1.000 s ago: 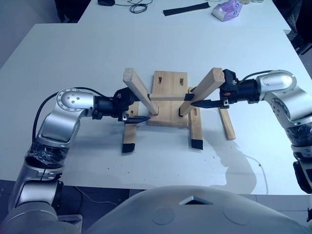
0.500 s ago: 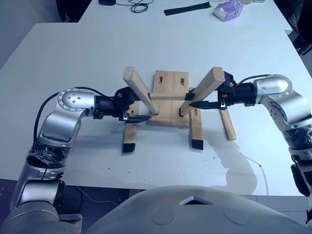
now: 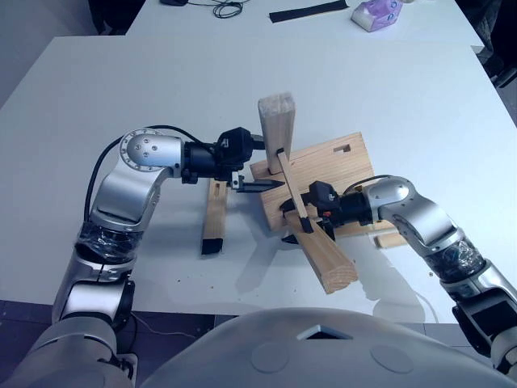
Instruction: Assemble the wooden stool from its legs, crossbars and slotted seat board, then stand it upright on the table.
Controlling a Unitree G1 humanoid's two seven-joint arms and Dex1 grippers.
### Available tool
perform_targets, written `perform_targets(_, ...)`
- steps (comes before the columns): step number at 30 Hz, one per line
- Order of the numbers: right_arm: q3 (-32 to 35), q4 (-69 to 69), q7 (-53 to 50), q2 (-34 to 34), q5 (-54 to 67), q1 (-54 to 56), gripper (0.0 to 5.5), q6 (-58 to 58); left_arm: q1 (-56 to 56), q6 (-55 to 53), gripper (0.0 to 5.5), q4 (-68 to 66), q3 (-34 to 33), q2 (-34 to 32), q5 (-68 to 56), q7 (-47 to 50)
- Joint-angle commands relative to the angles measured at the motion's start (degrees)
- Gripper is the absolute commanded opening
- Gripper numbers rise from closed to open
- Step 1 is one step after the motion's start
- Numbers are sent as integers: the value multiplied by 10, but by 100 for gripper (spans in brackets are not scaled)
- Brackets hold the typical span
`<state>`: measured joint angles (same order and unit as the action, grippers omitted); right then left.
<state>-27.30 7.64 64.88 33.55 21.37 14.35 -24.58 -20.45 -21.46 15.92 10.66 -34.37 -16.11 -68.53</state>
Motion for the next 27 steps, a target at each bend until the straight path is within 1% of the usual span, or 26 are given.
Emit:
perform_targets(1, 80, -13, -73, -6, -10, 16, 455, -12, 20, 15, 360, 24, 17, -6, -36, -32)
perform_targets(3, 94, -11, -78, -3, -15, 13, 481, -8, 23, 17, 360, 21, 15, -11, -36, -32)
perform_targets(4, 100, -10, -78, -2, -18, 11, 484, -8, 24, 18, 360, 18, 14, -12, -36, -32)
perform_targets(10, 139, 24, -64, 20, -4, -4, 484, -27, 26, 31, 360, -2, 18, -28, -35, -34)
perform_targets(14, 170, 48, -65, 14, 26, 3, 484, -62, 42, 40, 360, -6, 21, -38, -35, -30)
perform_targets(18, 180, 66, -62, 11, 30, 10, 484, -81, 50, 42, 360, -11, 23, -40, -33, -21)
perform_targets(22, 180, 87, -52, 23, 31, 4, 484, -87, 59, 40, 360, -2, 22, -41, -36, -14)
perform_targets(27, 183, 85, -48, 42, 17, -11, 484, -71, 70, 42, 360, 7, 19, -48, -41, -15)
